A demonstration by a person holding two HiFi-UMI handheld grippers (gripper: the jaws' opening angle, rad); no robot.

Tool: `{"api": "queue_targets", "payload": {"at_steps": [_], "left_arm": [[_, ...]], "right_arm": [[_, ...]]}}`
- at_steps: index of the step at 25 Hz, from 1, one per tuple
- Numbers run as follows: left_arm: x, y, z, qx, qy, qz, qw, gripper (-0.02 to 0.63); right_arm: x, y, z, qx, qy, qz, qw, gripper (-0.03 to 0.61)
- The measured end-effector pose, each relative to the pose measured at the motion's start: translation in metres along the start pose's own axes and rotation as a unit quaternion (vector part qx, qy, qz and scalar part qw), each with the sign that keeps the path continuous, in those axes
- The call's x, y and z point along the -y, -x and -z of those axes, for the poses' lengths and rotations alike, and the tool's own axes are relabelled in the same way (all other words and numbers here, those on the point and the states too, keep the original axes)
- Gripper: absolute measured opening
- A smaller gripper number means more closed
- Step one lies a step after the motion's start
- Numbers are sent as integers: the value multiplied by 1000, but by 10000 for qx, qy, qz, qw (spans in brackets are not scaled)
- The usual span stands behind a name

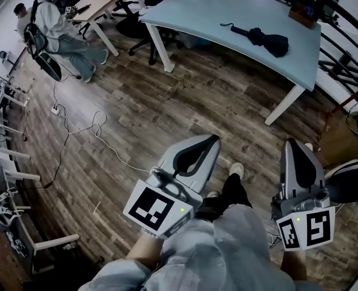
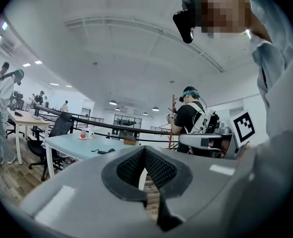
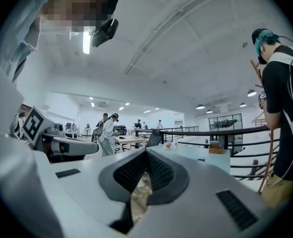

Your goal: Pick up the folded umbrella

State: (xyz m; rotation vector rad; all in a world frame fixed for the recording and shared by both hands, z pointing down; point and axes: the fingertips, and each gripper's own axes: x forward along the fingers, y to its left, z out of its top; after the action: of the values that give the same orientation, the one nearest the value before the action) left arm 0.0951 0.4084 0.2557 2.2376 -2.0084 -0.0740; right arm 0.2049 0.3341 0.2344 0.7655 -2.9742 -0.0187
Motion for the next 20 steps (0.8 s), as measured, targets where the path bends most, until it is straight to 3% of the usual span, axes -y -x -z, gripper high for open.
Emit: {"api": "queue_targets", "payload": {"at_steps": [8, 20], "left_arm": [[-21, -9, 5, -211, 107, -271, 9994, 3], [-68, -76, -6, -164, 270, -514, 9982, 3]], "right_arm": [[4, -39, 6, -32, -122, -317, 9994, 0], [48, -112, 5, -164, -87, -569, 9982, 0]]}}
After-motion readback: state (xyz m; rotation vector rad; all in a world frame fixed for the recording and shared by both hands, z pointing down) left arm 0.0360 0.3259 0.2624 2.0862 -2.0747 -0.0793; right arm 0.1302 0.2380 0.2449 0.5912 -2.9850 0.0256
